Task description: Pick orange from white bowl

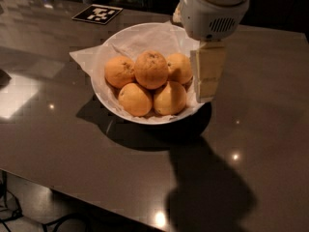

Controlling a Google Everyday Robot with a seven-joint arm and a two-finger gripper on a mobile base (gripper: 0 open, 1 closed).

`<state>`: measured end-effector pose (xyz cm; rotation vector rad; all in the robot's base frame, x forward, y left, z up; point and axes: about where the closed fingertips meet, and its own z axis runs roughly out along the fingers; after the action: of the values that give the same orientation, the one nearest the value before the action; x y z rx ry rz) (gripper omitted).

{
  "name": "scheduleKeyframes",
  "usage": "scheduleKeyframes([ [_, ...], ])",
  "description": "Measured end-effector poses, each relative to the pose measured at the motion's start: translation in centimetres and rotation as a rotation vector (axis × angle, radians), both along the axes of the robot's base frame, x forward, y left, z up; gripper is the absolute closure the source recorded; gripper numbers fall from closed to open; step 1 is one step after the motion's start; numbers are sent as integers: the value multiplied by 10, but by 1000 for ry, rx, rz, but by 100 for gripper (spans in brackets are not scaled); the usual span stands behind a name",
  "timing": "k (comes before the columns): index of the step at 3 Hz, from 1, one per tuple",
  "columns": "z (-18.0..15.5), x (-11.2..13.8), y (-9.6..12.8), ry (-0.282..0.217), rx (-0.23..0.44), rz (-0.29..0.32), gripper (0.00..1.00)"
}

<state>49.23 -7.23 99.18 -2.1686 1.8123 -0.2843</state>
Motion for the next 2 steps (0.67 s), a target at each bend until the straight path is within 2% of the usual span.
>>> scheduleKeyframes([
  [1,-10,11,32,1,-53,110,0],
  [2,-14,25,48,7,-87,158,0],
])
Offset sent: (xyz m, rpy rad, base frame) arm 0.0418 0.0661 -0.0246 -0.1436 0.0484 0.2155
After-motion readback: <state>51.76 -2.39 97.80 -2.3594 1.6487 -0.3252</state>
